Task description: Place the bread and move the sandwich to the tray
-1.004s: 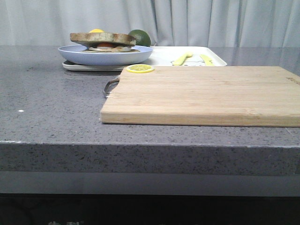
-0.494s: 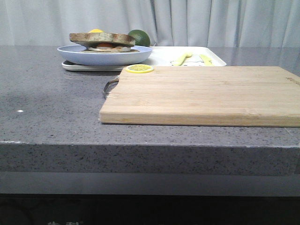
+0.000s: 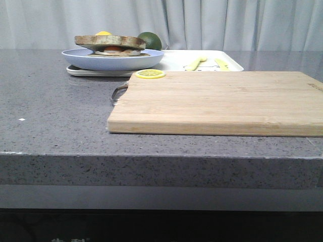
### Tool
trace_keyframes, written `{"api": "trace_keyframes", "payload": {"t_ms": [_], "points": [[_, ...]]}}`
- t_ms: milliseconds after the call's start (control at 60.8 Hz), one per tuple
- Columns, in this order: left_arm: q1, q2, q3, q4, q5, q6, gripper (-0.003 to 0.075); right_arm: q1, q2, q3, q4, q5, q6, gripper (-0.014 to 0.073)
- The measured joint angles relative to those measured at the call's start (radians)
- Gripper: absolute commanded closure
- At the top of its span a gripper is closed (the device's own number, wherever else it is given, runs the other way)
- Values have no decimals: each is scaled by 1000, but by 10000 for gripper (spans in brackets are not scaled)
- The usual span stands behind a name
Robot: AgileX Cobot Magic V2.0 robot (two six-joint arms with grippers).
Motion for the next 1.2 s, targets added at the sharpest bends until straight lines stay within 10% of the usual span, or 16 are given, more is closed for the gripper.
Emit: {"api": "trace_keyframes", "payload": {"t_ms": [280, 560, 1201], "points": [[0, -154, 90, 17, 7, 2, 463, 0, 0, 0, 0, 0, 0, 205], [0, -156, 97, 41, 7, 2, 738, 0, 0, 0, 0, 4, 0, 670], [0, -156, 97, 47, 7, 3, 738, 0, 0, 0, 0, 9, 0, 662]]}}
